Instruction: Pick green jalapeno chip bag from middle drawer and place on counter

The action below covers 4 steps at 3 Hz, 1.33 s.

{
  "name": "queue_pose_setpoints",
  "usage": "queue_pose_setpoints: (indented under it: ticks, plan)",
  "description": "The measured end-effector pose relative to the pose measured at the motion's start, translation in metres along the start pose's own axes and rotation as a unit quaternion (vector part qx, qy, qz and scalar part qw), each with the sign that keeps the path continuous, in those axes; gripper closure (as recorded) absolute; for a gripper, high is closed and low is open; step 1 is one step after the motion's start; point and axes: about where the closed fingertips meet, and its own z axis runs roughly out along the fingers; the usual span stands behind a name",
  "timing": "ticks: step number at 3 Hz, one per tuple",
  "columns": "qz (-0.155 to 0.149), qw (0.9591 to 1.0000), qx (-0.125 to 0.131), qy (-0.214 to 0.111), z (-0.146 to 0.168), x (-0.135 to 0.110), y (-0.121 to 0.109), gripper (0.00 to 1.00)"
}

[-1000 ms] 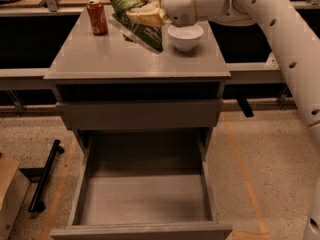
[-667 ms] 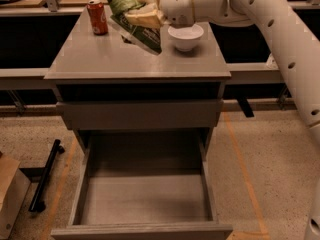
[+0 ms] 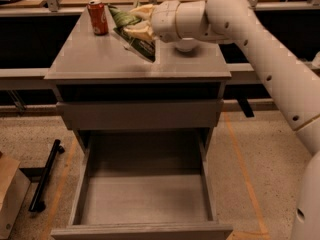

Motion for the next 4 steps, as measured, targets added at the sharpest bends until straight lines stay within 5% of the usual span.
queue_pose_setpoints:
  ticks: [2,3,4]
  plan:
    - [-0.015,0.9977,0.024,0.062,0.068,0.084,-0.021,0.62]
    - [-0.035,0.997,0.046,0.053,0.091,0.085,-0.047,0.38]
    - [-0.035,0.997,0.049,0.05,0.09,0.081,-0.05,0.15]
